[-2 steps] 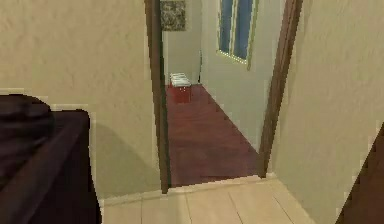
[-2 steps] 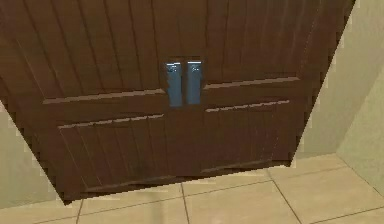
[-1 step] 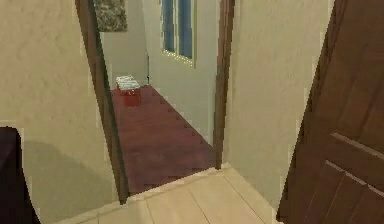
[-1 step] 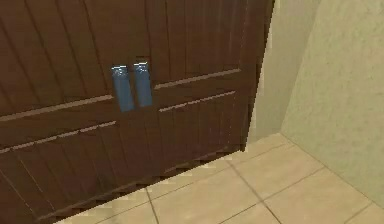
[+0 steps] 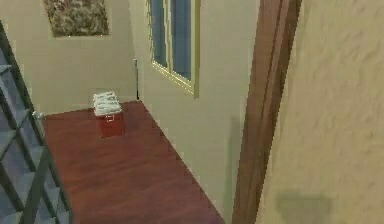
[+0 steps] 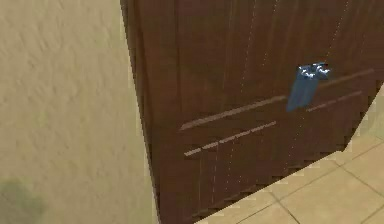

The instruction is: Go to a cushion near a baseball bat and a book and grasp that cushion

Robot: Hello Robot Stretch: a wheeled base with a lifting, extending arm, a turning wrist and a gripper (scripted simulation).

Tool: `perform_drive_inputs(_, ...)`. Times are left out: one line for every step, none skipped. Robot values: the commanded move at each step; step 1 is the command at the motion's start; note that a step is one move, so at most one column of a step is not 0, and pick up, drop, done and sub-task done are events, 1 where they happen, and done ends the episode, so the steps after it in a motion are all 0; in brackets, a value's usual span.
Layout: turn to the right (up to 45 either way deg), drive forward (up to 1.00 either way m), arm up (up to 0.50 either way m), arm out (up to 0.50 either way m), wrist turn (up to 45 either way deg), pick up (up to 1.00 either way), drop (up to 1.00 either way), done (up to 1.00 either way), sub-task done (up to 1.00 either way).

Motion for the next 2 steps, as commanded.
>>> perform_drive_inputs(0.0,0.45,0.0,0.0,0.0,0.0,0.0,0.0,0.0)
perform_drive_inputs(-24.0,0.0,0.0,0.0,0.0,0.0,0.0,0.0,0.0)
